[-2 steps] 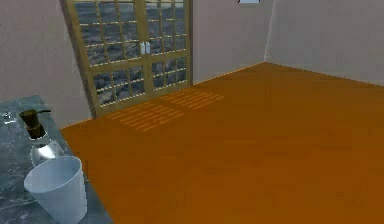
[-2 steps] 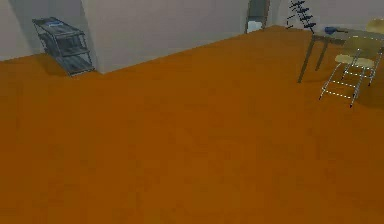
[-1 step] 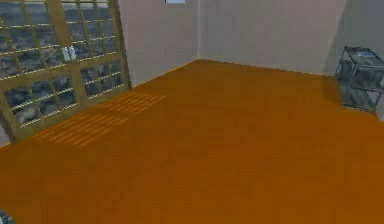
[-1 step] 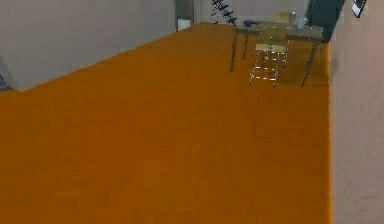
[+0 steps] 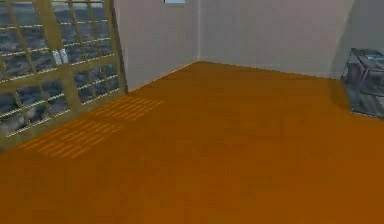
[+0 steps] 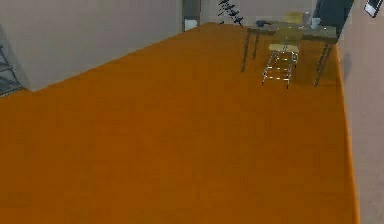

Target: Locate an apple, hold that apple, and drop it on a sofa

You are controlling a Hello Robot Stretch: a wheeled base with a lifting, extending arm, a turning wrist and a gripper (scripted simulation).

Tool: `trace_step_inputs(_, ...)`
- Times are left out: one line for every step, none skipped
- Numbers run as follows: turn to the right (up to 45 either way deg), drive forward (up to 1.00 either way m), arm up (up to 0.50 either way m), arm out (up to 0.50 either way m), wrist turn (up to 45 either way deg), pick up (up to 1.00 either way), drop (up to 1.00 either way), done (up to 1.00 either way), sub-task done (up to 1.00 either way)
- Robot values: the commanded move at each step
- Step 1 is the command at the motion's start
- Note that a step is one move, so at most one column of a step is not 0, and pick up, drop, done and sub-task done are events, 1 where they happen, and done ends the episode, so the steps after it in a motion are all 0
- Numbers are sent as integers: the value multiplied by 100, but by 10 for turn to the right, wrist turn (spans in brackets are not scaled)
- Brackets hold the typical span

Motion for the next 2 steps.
trace_step_inputs(-120, 0, 0, 0, 0, 0, 0, 0, 0)
trace_step_inputs(0, 20, 0, 0, 0, 0, 0, 0, 0)
